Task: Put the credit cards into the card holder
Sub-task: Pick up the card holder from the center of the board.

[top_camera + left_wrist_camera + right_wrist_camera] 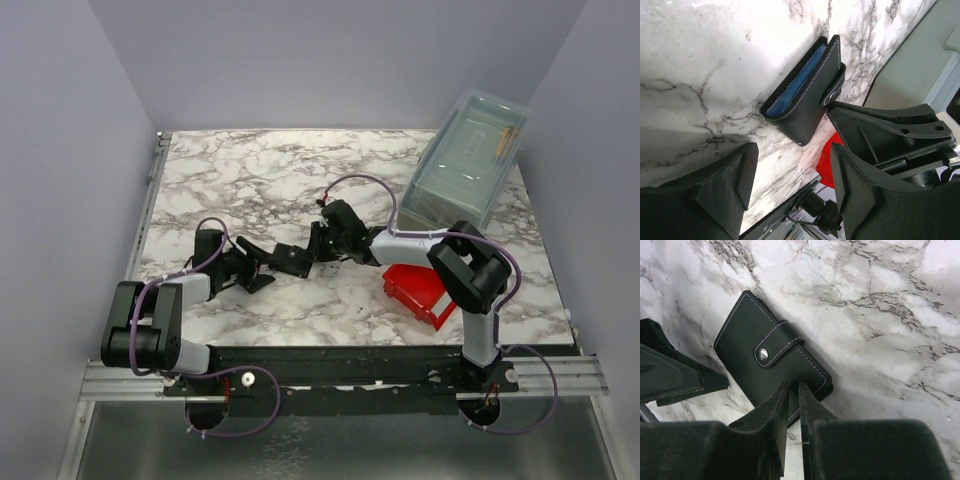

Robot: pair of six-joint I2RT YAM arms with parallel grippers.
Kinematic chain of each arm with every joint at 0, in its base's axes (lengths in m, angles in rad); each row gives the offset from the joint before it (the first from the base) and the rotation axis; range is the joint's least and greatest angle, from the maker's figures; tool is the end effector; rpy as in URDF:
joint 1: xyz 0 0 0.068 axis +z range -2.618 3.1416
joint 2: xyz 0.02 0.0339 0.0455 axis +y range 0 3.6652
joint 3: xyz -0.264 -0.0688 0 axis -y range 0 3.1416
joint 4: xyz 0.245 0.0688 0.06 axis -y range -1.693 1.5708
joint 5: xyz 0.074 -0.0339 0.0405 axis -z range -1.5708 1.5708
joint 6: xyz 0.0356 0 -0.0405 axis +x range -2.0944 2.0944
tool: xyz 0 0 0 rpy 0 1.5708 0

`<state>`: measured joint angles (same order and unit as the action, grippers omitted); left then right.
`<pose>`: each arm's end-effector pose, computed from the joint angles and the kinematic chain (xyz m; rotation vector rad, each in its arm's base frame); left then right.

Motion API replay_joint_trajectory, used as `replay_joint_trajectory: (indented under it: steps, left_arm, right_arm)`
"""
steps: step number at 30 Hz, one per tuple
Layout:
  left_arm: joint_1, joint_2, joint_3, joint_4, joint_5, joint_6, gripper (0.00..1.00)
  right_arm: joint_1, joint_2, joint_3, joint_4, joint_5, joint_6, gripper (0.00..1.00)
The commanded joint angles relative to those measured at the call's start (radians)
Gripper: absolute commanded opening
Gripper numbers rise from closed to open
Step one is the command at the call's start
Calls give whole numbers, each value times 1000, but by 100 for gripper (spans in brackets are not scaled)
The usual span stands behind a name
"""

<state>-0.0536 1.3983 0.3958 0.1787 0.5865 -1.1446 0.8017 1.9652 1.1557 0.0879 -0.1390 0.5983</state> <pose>0.2262 -0.0319 0.1233 -1.0776 2.3639 -1.2135 0.2857 0.3023 0.1491 -0.3248 2.4248 0.8424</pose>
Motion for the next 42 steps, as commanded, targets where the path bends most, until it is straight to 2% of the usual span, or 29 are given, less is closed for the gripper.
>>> replay_joint_trajectory:
  steps: [1,7,12,18,25,29,35,42]
  left_arm:
    - [-1,64,-28,38,-45,24,66]
    - [0,129,-20,76,-49,31,65]
    - [-7,148,-4,122,-61,15,60]
    - [-67,138,34,161,-69,-16,51]
    - [-123,124,50,160,-114,-36,50]
    - [-124,187,34,182,-131,-63,50]
    - [-125,295,57,311,-94,-118,37]
    - [-131,252,91,337,-65,-87,27]
  right_arm:
    - [1,36,-56,9,23,13,18]
    - [0,63,-112,87,-49,72,18]
    - [-5,58,-146,130,-82,104,18]
    - [-7,40,-160,134,-88,121,18]
    - [-17,1,-245,181,-85,175,17]
    - [-17,9,-297,234,-105,210,17]
    - [-16,46,-319,302,-172,251,14]
    - [-16,19,-310,293,-177,225,14]
